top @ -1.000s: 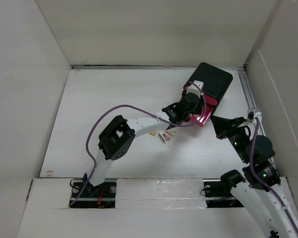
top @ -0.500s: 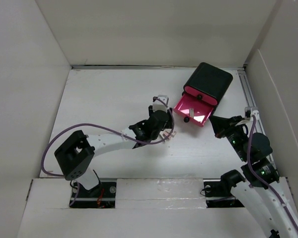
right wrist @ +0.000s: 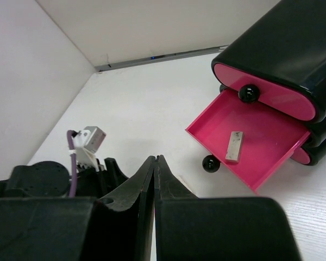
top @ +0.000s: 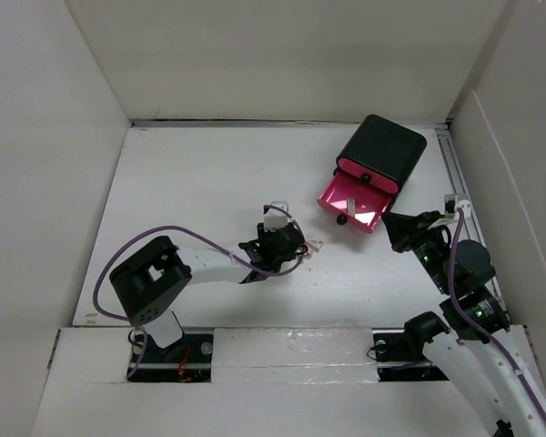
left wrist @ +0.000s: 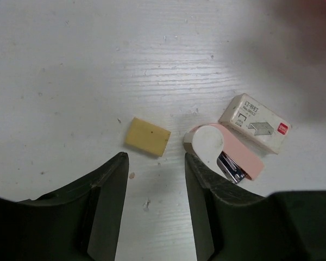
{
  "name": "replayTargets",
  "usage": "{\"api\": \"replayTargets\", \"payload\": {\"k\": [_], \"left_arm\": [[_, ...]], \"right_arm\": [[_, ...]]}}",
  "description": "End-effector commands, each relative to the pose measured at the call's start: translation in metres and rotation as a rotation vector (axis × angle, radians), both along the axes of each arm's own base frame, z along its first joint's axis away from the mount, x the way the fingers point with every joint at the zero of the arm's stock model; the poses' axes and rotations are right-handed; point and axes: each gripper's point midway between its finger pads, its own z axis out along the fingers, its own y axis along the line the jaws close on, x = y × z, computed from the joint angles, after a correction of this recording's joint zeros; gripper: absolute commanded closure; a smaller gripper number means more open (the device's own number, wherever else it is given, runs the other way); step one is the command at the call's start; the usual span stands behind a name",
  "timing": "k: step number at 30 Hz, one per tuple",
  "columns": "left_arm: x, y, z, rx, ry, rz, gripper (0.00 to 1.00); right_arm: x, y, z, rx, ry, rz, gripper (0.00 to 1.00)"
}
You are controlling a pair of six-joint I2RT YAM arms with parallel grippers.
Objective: Organize the desk
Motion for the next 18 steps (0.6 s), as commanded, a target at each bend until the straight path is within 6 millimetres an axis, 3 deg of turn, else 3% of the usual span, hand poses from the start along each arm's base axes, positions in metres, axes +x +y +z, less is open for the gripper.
{"api": "replayTargets", "payload": {"k": [1,5,18], "left_arm": [[0.013,-0.007,0.001,-0.005,-0.017,0.061,0.59],[0.016,-0.014,-0.012,0.021,0.001,0.059,0.59],[0.037,-0.010,-0.020,0.025,0.013,0.081,0.59]], "right_arm": [[-0.004,0.000,0.016,0.008,-0.050,0.010,0.95],[-0.005,0.000,0.016,0.008,-0.050,0.010,0.95],[-0.003,0.001,0.013,0.007,-0.049,0.010,0.95]]}}
